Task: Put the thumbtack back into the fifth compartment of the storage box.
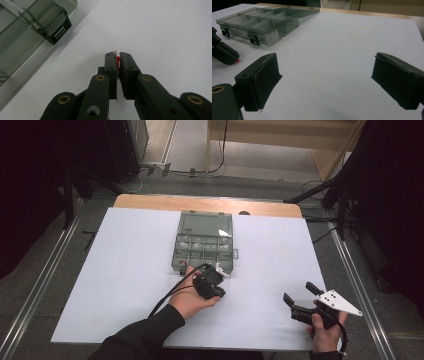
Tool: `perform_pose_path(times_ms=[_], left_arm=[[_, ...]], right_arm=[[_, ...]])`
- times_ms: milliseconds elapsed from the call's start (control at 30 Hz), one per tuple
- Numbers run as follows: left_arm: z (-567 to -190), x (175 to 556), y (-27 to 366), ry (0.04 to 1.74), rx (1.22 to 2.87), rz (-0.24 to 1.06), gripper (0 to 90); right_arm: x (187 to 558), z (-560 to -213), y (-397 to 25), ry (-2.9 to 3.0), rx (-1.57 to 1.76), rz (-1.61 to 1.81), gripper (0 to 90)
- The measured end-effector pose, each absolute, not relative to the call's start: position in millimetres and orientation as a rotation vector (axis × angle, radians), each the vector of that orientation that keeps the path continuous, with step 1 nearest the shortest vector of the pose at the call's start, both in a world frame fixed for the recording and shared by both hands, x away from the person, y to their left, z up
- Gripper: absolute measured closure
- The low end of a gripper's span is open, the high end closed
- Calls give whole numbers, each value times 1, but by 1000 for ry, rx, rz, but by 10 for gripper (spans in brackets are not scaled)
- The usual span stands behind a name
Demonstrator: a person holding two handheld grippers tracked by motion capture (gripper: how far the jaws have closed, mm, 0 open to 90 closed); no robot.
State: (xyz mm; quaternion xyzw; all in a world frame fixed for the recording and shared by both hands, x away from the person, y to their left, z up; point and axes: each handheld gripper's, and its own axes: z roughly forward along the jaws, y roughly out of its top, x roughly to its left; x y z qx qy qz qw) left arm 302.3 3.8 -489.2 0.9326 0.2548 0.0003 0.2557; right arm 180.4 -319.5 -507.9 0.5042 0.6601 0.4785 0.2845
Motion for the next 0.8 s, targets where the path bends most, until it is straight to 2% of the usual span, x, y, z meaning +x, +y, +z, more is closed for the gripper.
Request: perform_pose_path(times_ms=[800], left_arm=[[-479,309,16,690,2493,-21,852]], right_arm=[[180,-508,-320,1763,1355,1281,77]])
